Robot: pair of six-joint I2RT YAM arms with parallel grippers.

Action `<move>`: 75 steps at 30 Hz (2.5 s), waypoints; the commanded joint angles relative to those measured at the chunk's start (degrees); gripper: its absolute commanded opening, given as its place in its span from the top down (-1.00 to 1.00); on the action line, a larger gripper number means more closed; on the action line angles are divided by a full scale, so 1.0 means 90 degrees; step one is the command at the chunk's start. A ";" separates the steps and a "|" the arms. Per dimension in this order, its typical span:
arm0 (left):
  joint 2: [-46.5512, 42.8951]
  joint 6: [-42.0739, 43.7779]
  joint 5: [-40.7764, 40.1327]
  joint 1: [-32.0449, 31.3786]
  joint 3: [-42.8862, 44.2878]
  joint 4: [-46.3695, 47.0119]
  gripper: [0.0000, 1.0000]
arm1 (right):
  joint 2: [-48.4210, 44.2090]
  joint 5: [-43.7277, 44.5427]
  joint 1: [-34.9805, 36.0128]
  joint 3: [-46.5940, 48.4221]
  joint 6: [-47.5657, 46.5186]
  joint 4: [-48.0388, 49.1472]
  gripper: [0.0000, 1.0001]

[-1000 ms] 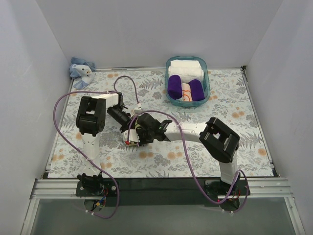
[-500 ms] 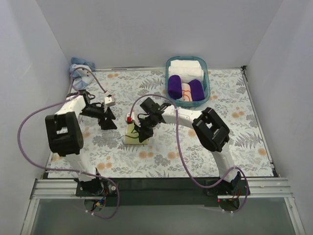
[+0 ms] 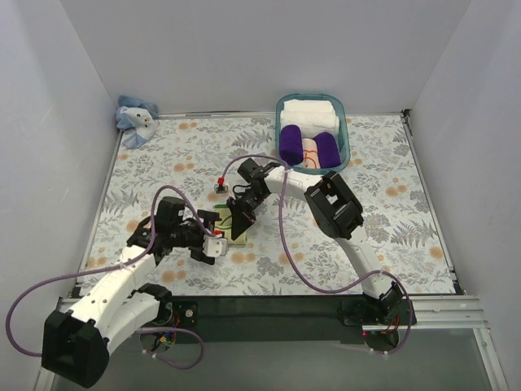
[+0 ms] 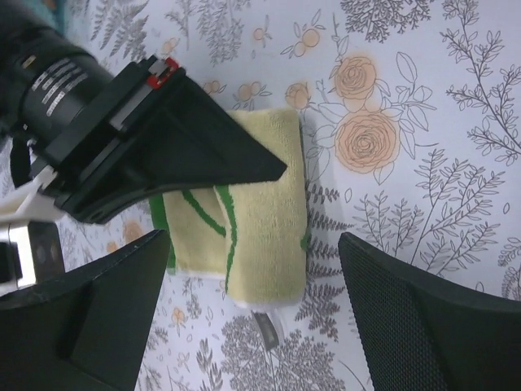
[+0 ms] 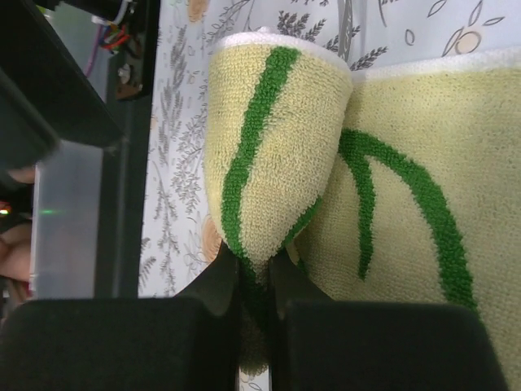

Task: Roll the towels
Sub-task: Roll the towel

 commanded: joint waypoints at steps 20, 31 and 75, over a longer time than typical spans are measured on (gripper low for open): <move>0.2286 -0.0339 -0.2273 -0.1585 -0.0269 0.1094 0.70 | 0.0748 -0.0471 -0.0243 0.0352 0.0399 -0.0793 0.85; 0.2862 -0.0574 -0.1532 -0.1575 0.0667 -0.1122 1.00 | -0.0764 0.0816 -0.1287 0.0625 0.0507 -0.0803 -0.36; 0.8762 -0.0115 0.0579 0.0134 0.5610 -0.4288 0.83 | -0.3052 0.4812 0.1466 -0.3047 -0.1407 0.2459 -0.01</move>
